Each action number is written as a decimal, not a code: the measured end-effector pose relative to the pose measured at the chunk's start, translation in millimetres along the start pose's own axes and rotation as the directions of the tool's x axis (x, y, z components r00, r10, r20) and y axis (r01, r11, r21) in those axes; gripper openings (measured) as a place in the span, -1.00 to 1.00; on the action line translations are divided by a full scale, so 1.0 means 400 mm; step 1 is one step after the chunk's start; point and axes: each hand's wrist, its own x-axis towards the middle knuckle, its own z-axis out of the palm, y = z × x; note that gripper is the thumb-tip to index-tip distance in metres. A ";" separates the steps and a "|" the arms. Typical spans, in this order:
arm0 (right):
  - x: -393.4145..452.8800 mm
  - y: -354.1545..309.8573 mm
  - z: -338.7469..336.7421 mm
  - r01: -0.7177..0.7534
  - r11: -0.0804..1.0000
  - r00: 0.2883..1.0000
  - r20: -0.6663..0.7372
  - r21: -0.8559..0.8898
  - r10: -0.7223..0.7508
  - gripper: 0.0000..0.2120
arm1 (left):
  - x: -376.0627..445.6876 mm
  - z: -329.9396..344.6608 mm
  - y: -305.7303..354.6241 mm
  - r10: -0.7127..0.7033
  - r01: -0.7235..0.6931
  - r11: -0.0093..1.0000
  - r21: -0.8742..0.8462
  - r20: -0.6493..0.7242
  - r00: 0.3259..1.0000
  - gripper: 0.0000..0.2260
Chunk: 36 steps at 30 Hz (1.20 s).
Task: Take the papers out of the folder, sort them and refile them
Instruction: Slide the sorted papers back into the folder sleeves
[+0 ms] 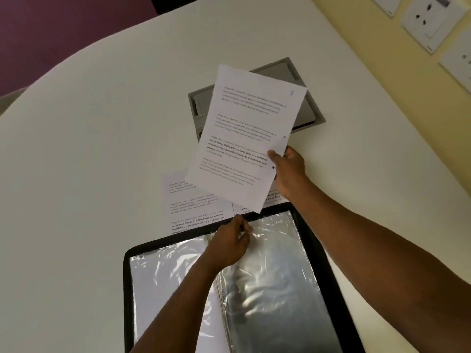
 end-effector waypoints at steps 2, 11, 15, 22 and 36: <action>0.001 0.010 0.023 -0.006 1.000 1.000 0.020 -0.020 0.006 -0.88 | -0.002 0.004 0.001 -0.008 0.008 1.000 -0.013 -0.023 1.000 -0.85; 0.005 0.006 0.021 -0.008 1.000 1.000 -0.005 -0.021 0.008 -0.89 | -0.001 0.019 -0.007 -0.039 0.032 0.998 -0.051 -0.134 0.990 -0.82; 0.009 0.007 0.003 -0.004 1.000 1.000 -0.024 0.003 0.005 -0.88 | -0.005 0.018 -0.005 -0.066 0.057 0.994 -0.091 -0.098 0.993 -0.88; -0.007 0.034 0.006 -0.003 0.997 0.999 0.040 -0.077 0.007 -0.87 | -0.020 0.023 -0.017 -0.007 0.004 0.999 -0.034 -0.079 0.997 -0.89; -0.016 0.043 0.011 0.054 0.985 0.998 0.040 -0.162 -0.048 -0.86 | -0.046 0.017 -0.020 0.055 -0.055 0.998 0.004 -0.100 0.993 -0.90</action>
